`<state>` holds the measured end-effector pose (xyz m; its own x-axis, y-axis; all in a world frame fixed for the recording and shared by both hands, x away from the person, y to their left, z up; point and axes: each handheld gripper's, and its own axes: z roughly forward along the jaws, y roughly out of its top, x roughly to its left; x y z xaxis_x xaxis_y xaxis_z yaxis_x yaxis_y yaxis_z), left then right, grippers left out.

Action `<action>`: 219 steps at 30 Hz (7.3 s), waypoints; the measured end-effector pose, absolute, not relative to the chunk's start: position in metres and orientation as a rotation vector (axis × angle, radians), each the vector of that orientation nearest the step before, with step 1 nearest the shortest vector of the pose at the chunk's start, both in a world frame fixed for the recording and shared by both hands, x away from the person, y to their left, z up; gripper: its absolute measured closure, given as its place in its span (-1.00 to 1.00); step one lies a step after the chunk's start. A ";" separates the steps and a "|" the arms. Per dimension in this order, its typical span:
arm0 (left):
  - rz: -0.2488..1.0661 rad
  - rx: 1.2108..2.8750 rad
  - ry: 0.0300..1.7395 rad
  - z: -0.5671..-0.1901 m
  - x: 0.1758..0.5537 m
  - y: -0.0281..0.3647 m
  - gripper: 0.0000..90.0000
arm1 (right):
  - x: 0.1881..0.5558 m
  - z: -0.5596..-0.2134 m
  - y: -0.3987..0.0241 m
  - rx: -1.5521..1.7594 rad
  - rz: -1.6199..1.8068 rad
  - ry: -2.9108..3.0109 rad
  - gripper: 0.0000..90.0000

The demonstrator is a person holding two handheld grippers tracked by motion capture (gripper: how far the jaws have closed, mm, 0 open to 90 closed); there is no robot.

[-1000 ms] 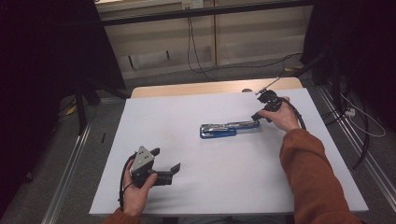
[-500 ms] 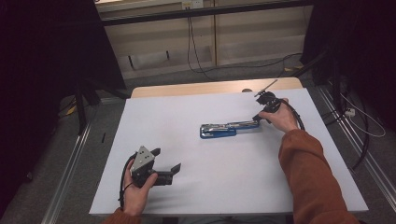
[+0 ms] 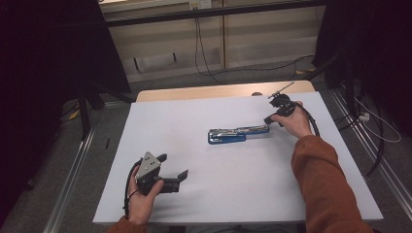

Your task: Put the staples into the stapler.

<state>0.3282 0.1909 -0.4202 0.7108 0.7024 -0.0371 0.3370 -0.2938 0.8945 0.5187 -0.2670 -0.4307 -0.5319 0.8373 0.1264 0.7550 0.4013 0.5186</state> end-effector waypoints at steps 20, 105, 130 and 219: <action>0.445 1.898 0.807 -0.421 0.328 0.191 -0.90 | 0.510 -0.419 -0.271 1.343 0.933 2.424 0.76; 0.441 1.904 0.795 -0.421 0.330 0.191 -0.90 | 0.491 -0.383 -0.162 0.761 1.219 2.572 0.76; 0.429 1.900 0.796 -0.421 0.330 0.190 -0.90 | 0.500 -0.388 -0.128 0.638 1.213 2.623 0.76; 0.428 1.905 0.793 -0.421 0.330 0.190 -0.91 | 0.521 -0.411 -0.110 0.247 1.081 2.813 0.76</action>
